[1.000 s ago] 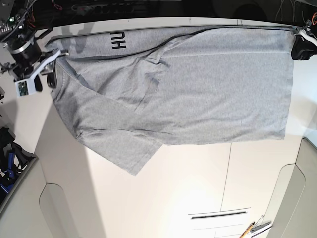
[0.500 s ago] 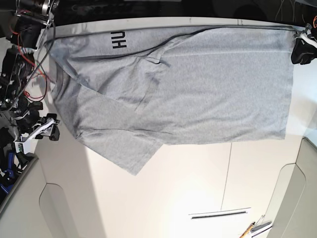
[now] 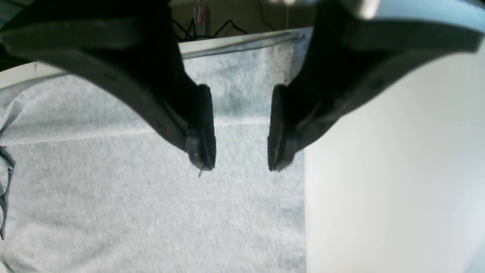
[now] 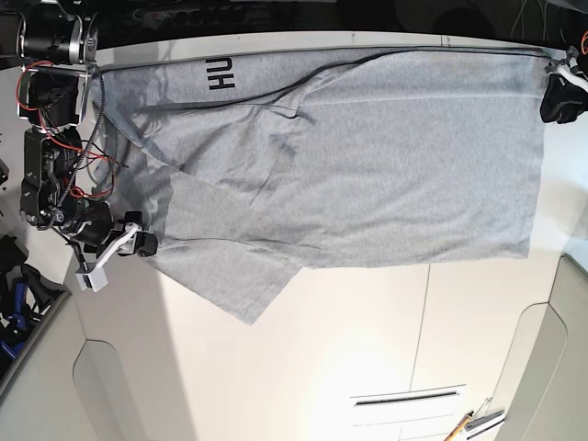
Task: Fold the T-shirt properly
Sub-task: 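Release the shoulder edge with the right gripper and grasp the hem corner, then move the left gripper to the other hem corner and grasp it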
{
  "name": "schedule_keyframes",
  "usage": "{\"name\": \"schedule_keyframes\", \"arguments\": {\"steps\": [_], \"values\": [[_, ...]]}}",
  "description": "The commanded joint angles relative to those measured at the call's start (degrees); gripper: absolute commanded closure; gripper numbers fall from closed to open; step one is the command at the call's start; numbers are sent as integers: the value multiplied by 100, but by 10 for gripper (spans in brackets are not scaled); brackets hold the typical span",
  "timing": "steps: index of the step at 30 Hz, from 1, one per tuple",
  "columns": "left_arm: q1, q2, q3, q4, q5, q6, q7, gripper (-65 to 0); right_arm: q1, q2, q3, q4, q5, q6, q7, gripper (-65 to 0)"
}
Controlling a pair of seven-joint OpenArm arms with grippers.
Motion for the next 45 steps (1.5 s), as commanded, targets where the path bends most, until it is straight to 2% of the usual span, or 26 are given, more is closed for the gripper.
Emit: {"name": "schedule_keyframes", "arguments": {"steps": [1, 2, 3, 7, 11, 15, 18, 22, 27, 29, 33, 37, 45], "values": [[-46, -101, -59, 72, -85, -12, -129, -269, 105, 61, -7, 52, -17, 17, -72, -132], [-129, -101, -59, 72, -28, -12, -151, -269, 105, 63, -7, 52, -20, 17, -74, -36], [-243, -101, -59, 70, 90, -12, -214, -269, 105, 63, -7, 52, -20, 15, -76, 0], [-885, -101, -59, -74, 505, -2, -479, -269, 103, 63, -7, 52, -20, 17, -74, 0], [-1681, -114, -37, -470, 625, 184, -487, -269, 92, 63, -7, 52, -17, 15, -72, 0], [-2503, -262, 199, -1276, 876, 404, -750, -269, 94, 63, -7, 52, -17, 17, -31, 0], [-3121, -448, 531, -2083, 1200, 474, -1128, -274, 92, 63, -7, 52, -17, 15, -31, 0], [-3847, -745, 1244, -3086, 1687, 479, -1672, -389, 92, 63, -7, 52, -17, 15, -31, 0], [-4756, -831, 1971, -4089, 2024, 929, -1954, -392, 92, 61, -7, 52, -15, 15, -31, 0], [-5080, -831, 2194, -4409, 2052, 929, -1971, -392, 92, 61, -7, 52, -15, 15, -31, 0], [-5630, -828, 2575, -4992, 2052, 942, -1978, -392, 92, 61, -7, 52, -15, 15, -31, 0], [-6094, -828, 2839, -5635, 2374, 1231, -2179, -392, 92, 63, -7, 52, -15, 15, -31, 0], [-6411, -811, 3034, -6363, 2559, 1224, -2240, -392, 92, 61, -7, 52, -15, 15, -31, 0]]}}
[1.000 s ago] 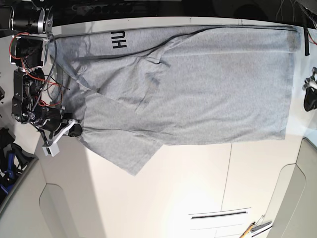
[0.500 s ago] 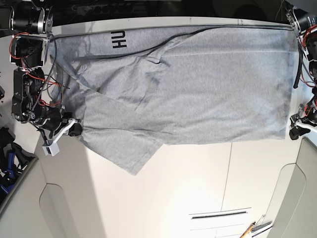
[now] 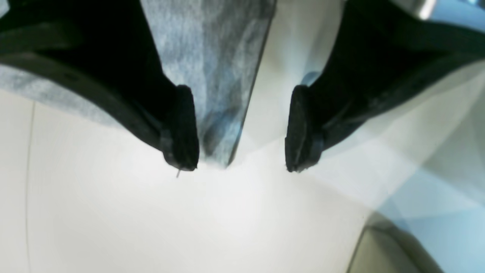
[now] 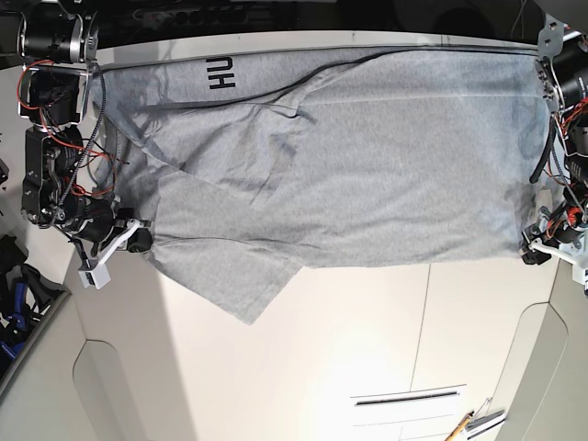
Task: Fold the T-shirt properly
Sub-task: 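Move the left gripper to the other hem corner and grasp it, then lift the hem with both grippers and fold it toward the shoulder edge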
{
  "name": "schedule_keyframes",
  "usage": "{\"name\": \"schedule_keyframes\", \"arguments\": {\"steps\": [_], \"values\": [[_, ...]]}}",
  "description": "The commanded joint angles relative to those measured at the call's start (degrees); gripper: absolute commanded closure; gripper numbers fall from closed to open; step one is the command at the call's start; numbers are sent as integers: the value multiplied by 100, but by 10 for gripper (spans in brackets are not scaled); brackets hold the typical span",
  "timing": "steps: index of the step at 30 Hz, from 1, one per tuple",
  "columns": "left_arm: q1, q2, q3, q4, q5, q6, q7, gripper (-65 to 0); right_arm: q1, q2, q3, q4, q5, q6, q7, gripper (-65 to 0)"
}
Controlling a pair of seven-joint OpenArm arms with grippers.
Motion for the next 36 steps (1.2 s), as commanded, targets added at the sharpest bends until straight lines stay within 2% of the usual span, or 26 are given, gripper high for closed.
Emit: {"name": "schedule_keyframes", "arguments": {"steps": [1, 10, 14, 16, 22, 26, 29, 32, 36], "values": [[-131, -114, -20, 68, -61, -22, -114, -392, 111, 66, 2, 52, -15, -4, 0, 0], [-129, 205, -20, 68, -57, -31, -70, -391, 111, 63, 2, 52, -20, -4, -2, 0], [-131, 232, -20, 68, -59, -24, -59, -385, 111, 63, 2, 52, -20, -4, -2, 0], [-131, 216, -20, 68, -63, -24, -13, -312, 111, 63, 2, 52, -15, -4, -2, 0], [-129, 210, -22, 70, -188, -122, 129, -3, 111, 66, 2, 55, 203, -4, -70, 0], [-129, 125, -28, 120, -334, -232, 133, 0, 111, 66, 9, 170, 391, -2, -109, 0], [-129, -46, -28, 162, -588, -455, 195, 0, 92, 68, 9, 455, 426, -2, -240, 0], [-101, -282, -35, 216, -1043, -748, 553, 0, -74, 66, 50, 1038, 428, -2, -413, 0], [197, -542, -293, 507, -1982, -1239, 1202, 0, -579, 66, 179, 2135, 422, -2, -507, 0]]}}
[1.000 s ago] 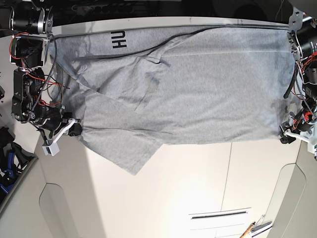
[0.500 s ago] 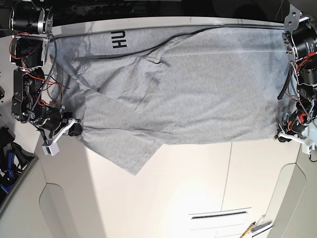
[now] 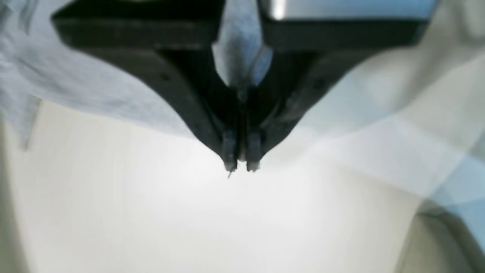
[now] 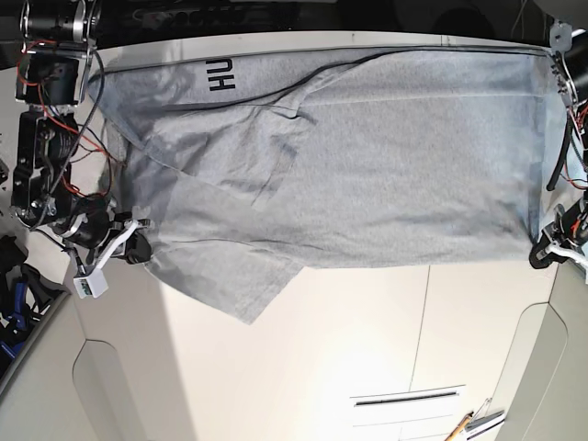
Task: Fold the T-shirt properly
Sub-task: 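Lift the hem with both grippers and fold it toward the shoulder edge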
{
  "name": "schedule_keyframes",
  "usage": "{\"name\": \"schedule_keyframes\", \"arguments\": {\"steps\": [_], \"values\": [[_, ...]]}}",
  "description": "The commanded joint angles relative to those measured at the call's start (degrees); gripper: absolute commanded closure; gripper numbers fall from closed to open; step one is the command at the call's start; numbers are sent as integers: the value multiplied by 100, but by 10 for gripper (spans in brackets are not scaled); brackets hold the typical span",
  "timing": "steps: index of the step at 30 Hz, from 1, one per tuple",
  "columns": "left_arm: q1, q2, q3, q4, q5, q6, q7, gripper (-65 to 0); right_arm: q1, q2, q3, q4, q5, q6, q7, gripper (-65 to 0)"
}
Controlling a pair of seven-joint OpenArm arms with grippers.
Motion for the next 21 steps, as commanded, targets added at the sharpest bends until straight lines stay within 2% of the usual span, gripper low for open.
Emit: {"name": "schedule_keyframes", "arguments": {"steps": [1, 5, 10, 13, 21], "values": [[4, -188, -160, 201, -254, -80, 111, 0, -35, 68, 72, 343, 92, 33, 7, 0], [568, -262, -837, 852, -1027, -80, 944, 0, -647, 68, 232, 1193, 76, 31, -197, 0], [1414, -262, -1582, 1764, -1781, -80, 1799, 0, -1274, 68, 535, 1657, 94, 28, -216, 0], [1982, -260, -1862, 2238, -1993, -80, 1998, 0, -1541, 68, 752, 1847, 118, 28, -380, 0], [3130, -260, -2304, 3040, -2050, -80, 2135, 0, -1705, 68, 1300, 2068, 739, 33, -1279, 0]]}}
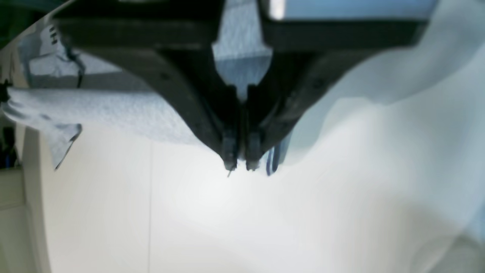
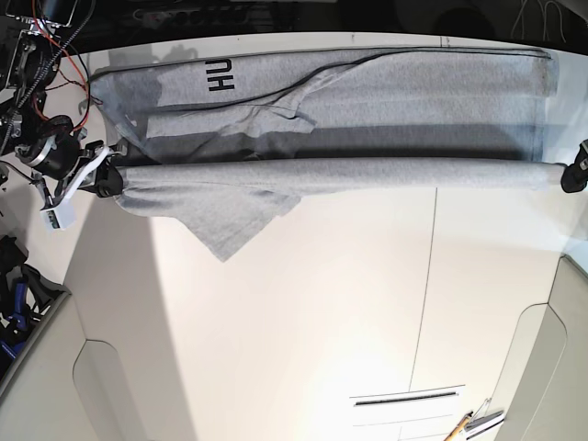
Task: Fold the T-shirt properly
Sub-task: 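Lift the hem with both grippers and fold it toward the shoulder edge, then grasp the folded edge near the collar with the right gripper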
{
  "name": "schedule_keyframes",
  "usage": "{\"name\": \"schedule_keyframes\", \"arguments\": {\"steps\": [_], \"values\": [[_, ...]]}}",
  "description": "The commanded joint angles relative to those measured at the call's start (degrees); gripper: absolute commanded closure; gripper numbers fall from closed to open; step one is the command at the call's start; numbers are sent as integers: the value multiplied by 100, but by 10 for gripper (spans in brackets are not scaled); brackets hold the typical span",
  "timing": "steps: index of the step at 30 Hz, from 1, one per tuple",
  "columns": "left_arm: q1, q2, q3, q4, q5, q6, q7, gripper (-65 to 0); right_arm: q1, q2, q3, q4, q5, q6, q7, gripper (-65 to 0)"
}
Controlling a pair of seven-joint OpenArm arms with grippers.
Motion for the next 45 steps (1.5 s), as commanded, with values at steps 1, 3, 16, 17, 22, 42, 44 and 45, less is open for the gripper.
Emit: {"name": "schedule_keyframes", "arguments": {"steps": [1, 3, 16, 17, 22, 42, 44, 45], "values": [[31, -175, -57, 138, -127, -47, -55, 0, 28, 94, 70, 105, 44, -2, 42, 0], [155, -173, -57, 162, -170, -47, 22, 0, -7, 92, 70, 105, 42, -4, -7, 0], [289, -179, -57, 162, -208, -47, 90, -203, -111, 96, 72, 118, 42, -9, -291, -193], [289, -181, -61, 162, -212, -47, 90, -222, -111, 96, 72, 149, 39, -9, -291, -204], [289, -192, -94, 249, -656, -47, 109, -224, -46, 96, 98, 544, 4, -9, -144, -204], [258, -186, -103, 546, -715, -47, 66, -224, 2035, -645, -2006, -2579, -1314, -22, 1580, -335], [258, -186, -103, 546, -715, -47, 66, -224, 2170, -739, -2159, -2894, -1362, -22, 1582, -334], [258, -188, -103, 546, -713, -47, 66, -224, 2218, -780, -2205, -2988, -1357, -22, 1580, -334]]}}
